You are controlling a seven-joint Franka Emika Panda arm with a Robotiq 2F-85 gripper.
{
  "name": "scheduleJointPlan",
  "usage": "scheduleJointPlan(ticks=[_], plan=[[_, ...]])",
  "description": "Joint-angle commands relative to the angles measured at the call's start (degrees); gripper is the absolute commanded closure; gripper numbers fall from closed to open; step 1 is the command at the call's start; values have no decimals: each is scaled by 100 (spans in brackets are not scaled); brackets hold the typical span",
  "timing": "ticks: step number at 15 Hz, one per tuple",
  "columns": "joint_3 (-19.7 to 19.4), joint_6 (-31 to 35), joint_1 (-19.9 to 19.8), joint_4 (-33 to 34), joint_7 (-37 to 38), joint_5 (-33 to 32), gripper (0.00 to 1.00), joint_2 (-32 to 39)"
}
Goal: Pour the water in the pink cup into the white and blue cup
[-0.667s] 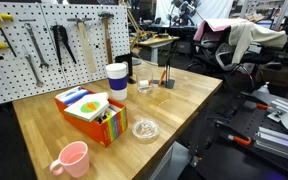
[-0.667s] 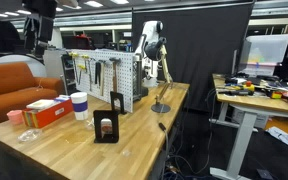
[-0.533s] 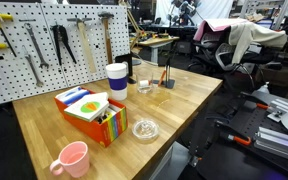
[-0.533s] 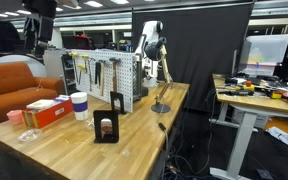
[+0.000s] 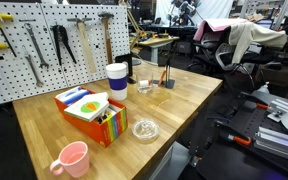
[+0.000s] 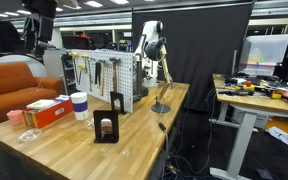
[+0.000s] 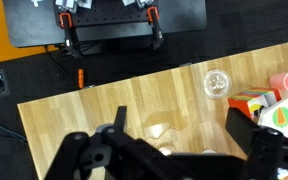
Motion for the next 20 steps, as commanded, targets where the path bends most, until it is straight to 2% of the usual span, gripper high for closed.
scheduleJointPlan(ticks=[1,5,11,12,20], plan=[[39,-14,-49,11,-15,12,0,4],[5,-110,-14,49,-294,-61,0,31],[-93,-140,94,99,-1696,-431,0,97],[-29,-44,32,10,-1305,-306,0,20],[-31,-40,36,9,-1339,-322,0,24]])
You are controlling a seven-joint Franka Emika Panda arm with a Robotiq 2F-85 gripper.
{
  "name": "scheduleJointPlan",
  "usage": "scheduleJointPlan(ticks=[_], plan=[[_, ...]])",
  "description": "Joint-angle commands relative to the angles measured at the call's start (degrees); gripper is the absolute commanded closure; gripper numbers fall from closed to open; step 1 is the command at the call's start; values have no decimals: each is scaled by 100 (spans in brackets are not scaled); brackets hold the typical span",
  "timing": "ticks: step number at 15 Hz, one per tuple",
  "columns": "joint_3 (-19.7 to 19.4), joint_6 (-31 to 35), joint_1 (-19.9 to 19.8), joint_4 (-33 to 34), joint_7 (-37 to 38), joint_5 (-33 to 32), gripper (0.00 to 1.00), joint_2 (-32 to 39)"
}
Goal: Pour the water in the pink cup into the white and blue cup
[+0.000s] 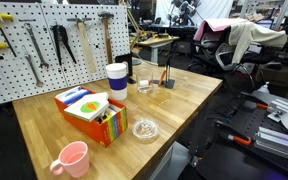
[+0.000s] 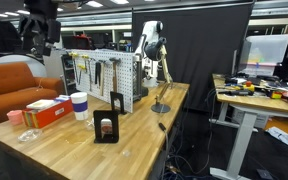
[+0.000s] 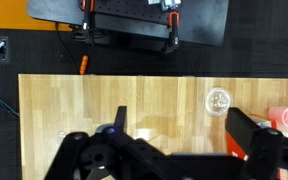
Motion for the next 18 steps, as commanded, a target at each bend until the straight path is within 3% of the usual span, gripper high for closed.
scheduleJointPlan(ticks=[1,9,18], plan=[[-26,-10,32,10,12,-9,0,3],[-11,120,38,-8,-96,-222,0,-9],[-46,848,127,-119,-584,-677,0,-37]])
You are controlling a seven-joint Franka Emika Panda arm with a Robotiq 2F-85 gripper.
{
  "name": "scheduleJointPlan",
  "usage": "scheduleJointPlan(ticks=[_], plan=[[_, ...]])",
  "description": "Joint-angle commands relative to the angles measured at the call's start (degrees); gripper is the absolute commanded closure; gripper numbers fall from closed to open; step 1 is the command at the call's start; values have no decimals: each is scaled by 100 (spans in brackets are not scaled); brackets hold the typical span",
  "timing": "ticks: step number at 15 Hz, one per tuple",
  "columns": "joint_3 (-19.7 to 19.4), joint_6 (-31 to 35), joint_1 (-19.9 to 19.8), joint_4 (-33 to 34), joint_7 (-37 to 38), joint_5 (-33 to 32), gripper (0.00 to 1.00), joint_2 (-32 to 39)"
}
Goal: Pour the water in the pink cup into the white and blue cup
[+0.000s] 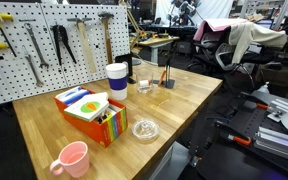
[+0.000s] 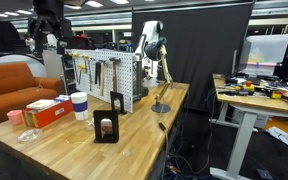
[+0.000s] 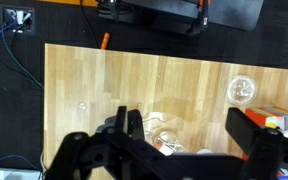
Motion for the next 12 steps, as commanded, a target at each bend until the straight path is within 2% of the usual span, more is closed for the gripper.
scheduleJointPlan(ticks=[1,10,12], plan=[[-35,41,47,-1,-64,-41,0,4],[-37,90,64,-15,-155,-70,0,4],[-19,281,52,-77,-100,-114,0,-35]])
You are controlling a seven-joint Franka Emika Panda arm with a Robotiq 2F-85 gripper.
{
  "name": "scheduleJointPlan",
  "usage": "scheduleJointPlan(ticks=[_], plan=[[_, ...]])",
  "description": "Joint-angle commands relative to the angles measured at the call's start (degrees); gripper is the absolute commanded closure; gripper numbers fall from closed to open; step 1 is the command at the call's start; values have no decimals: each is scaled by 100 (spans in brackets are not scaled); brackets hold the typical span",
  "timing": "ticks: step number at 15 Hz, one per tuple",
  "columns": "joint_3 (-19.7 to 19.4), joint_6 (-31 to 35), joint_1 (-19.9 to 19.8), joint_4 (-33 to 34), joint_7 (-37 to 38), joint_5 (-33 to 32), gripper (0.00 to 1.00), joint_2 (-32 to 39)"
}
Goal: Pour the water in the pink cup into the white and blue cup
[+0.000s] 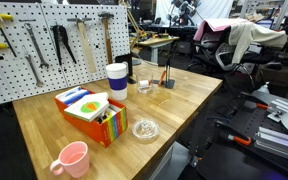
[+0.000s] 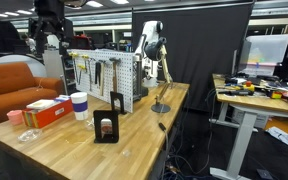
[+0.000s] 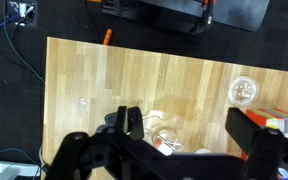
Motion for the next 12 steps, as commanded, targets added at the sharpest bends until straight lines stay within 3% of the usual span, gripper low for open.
scheduleJointPlan(ticks=[1,9,10,12], plan=[[-25,291,41,-73,16,-66,0,-46],[-199,542,205,-60,-1352,-97,0,23],[-123,475,142,-47,-957,-30,0,6],[-163,475,169,-47,-1180,-30,0,12]])
